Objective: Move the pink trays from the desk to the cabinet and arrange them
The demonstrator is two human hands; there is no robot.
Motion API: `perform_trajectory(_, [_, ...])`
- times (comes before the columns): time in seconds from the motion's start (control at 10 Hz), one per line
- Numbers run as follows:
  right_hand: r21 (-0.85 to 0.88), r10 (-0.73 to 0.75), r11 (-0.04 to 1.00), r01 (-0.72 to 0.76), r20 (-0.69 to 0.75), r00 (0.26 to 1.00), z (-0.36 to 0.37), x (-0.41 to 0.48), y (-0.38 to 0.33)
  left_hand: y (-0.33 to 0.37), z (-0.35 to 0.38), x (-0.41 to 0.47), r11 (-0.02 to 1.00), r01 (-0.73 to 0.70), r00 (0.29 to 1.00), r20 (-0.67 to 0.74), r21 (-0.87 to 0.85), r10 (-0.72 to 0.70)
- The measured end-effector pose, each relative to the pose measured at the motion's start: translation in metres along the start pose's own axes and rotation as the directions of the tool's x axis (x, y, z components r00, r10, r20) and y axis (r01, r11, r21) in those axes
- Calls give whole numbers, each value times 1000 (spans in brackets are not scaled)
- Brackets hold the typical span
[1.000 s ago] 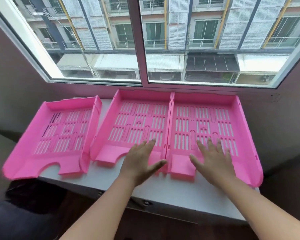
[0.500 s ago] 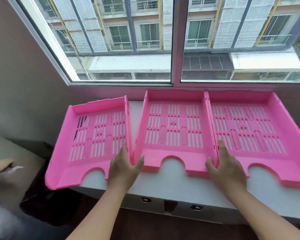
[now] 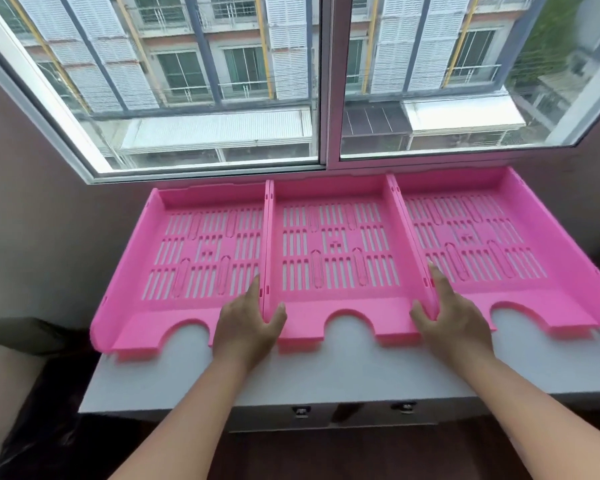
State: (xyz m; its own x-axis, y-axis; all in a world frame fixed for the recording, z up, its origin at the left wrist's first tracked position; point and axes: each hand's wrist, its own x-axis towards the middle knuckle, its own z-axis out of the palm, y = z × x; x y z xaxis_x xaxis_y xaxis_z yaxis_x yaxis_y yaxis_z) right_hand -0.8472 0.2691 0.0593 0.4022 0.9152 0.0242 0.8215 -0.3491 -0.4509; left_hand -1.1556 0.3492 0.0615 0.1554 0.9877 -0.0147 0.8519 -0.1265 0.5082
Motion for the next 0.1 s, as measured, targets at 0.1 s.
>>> perform_trajectory(0.1, [-31,-17,999,19,80,997,-10,1,1,0,-6,-5,1000,-9,1000,22,-9,10])
